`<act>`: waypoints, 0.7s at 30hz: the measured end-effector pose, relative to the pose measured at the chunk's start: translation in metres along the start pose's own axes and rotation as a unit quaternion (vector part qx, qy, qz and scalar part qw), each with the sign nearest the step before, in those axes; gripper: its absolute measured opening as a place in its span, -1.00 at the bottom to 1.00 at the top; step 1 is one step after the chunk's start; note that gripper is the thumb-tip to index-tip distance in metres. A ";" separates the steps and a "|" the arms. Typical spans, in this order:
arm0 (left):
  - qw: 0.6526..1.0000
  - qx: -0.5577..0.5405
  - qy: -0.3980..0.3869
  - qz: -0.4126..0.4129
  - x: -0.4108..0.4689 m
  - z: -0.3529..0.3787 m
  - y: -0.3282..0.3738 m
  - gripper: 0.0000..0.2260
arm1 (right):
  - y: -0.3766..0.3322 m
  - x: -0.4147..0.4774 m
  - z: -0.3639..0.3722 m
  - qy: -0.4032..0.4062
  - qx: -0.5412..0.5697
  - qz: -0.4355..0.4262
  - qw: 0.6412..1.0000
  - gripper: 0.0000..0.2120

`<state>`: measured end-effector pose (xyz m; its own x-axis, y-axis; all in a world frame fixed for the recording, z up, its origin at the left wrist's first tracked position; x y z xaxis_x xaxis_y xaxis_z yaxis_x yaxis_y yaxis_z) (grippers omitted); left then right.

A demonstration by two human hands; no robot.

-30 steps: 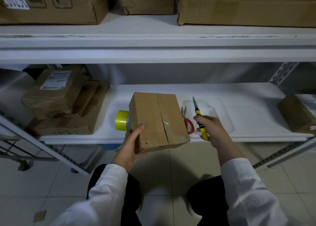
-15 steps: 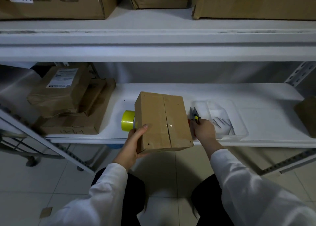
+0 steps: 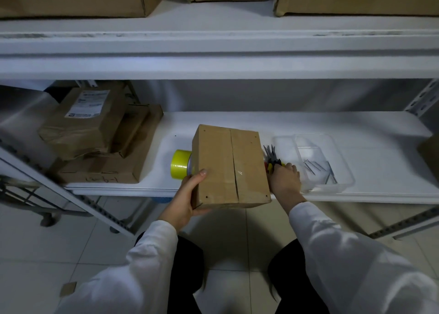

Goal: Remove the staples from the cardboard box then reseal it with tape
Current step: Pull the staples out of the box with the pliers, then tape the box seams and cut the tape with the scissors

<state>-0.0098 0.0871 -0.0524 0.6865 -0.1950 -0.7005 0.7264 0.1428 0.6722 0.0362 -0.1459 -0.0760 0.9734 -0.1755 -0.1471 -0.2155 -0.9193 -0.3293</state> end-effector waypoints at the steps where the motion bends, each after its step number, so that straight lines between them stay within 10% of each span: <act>1: 1.000 -0.008 -0.003 -0.003 0.001 0.000 0.000 -0.39 | 0.000 0.001 -0.001 -0.009 0.015 -0.001 1.000 -0.58; 7: 0.998 -0.063 -0.015 -0.022 0.010 0.007 0.002 -0.30 | -0.007 -0.011 -0.023 0.126 0.302 -0.007 0.945 -0.64; 12: 0.993 -0.112 -0.026 -0.026 0.022 0.013 -0.001 -0.35 | -0.020 -0.022 -0.031 -0.050 0.526 0.116 0.841 -0.56; 21: 0.985 -0.064 0.157 0.028 0.023 0.006 -0.003 -0.42 | -0.040 -0.031 -0.018 0.010 0.490 0.098 0.866 -0.61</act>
<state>0.0040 0.0767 -0.0694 0.6871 0.1244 -0.7158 0.6706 0.2705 0.6907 0.0159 -0.1099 -0.0415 0.9098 -0.3098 -0.2761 -0.3288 -0.1325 -0.9350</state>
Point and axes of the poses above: each hand's wrist, its own x-axis towards the middle knuckle, its own z-axis out of the palm, y = z × x, the point moved 2 cm from there along x, towards the middle knuckle, and after that the axes turned 11 degrees about -z, right-handed, at the moved point
